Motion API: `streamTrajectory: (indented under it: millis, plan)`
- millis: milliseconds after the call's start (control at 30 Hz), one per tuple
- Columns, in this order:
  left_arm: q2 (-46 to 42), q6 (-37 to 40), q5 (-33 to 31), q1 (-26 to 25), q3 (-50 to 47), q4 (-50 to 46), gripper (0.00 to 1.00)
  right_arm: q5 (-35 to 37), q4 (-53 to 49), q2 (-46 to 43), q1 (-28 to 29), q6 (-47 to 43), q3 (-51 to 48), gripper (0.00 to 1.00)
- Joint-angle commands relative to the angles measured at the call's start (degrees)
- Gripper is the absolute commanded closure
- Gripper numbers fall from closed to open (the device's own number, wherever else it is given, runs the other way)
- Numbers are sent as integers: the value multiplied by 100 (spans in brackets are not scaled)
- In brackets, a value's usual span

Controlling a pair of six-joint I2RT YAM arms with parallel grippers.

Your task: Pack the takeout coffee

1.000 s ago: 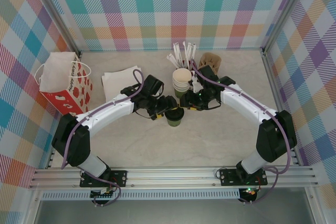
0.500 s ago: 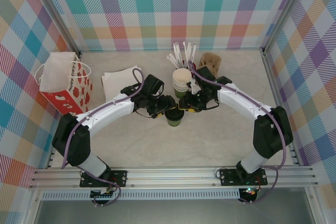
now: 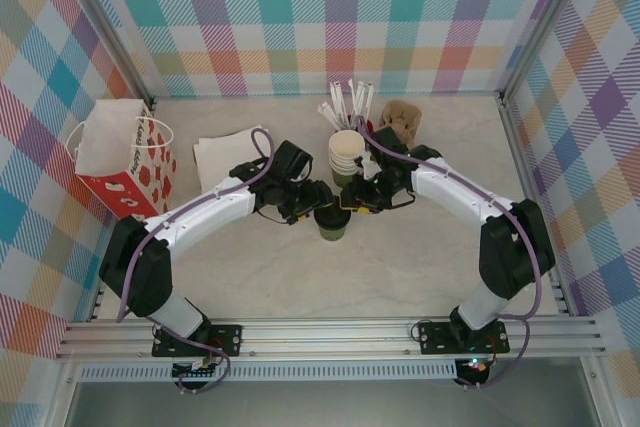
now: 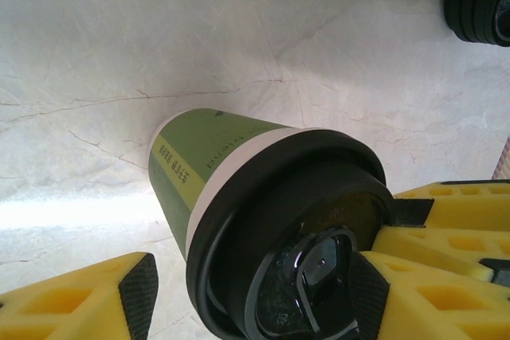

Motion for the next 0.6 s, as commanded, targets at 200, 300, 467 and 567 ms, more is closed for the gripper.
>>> streamTrajectory:
  millis: [200,300,467,567]
  plan:
    - [31,145,-56,61,43,-220,37,11,-95,132,52,-39,160,63]
    - [46,152,-89,60,8,-261,40,28,-148,140,62,-36,139,63]
    - [7,239,-270,60,-8,-463,45,63,-227,172,83,-62,133,63]
    - [-2,246,-263,61,-69,-491,46,84,-288,198,92,-79,149,64]
